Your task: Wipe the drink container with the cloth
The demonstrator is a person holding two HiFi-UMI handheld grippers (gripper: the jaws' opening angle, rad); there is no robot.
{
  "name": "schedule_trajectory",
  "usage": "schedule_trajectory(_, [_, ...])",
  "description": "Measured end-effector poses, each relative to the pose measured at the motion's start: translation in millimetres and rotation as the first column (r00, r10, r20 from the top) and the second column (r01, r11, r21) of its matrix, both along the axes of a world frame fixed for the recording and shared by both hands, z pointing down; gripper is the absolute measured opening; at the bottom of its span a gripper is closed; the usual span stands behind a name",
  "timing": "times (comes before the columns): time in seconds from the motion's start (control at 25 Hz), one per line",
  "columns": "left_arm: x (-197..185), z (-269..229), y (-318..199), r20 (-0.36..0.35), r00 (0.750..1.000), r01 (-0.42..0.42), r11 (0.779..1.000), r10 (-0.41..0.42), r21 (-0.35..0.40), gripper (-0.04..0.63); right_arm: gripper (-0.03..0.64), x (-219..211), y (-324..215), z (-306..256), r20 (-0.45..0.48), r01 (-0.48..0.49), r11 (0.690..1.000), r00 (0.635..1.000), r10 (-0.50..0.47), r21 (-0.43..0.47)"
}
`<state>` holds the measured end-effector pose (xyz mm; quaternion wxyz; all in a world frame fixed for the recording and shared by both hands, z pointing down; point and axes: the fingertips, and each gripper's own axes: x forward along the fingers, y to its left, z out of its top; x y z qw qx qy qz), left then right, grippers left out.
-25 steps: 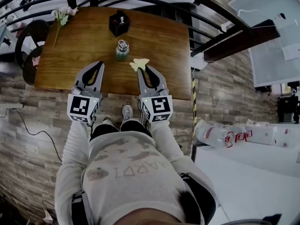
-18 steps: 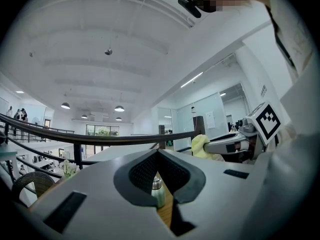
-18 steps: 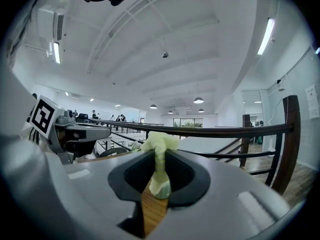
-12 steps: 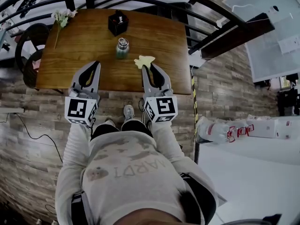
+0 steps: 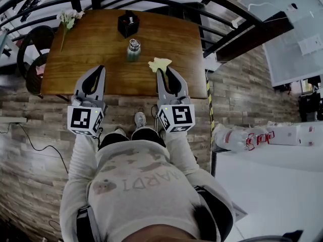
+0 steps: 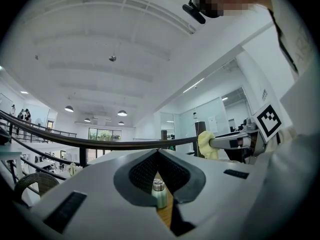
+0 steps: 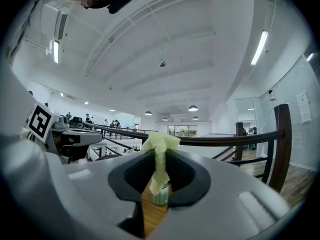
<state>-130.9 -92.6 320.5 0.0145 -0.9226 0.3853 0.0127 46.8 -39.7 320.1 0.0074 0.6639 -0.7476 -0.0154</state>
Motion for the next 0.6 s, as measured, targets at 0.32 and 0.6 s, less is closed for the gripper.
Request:
schedule_trajectory(0.32, [-6.5,-7.2,1.9,-0.012,1.000,0.001,1.000,-0.001,0.012,0.006,0.072,-6.7,2.4,-5.7,-0.005,-0.008,1.000,1.000,0.008,0.010])
schedule_trajectory(0.6, [-10.0,-3.8,1.7,-0.014,1.000,0.000,1.000,0.001,0.009,0.006,0.072,-7.7,2.6,-7.3,0.004,-0.021,1.000,1.000,0.021,0.019])
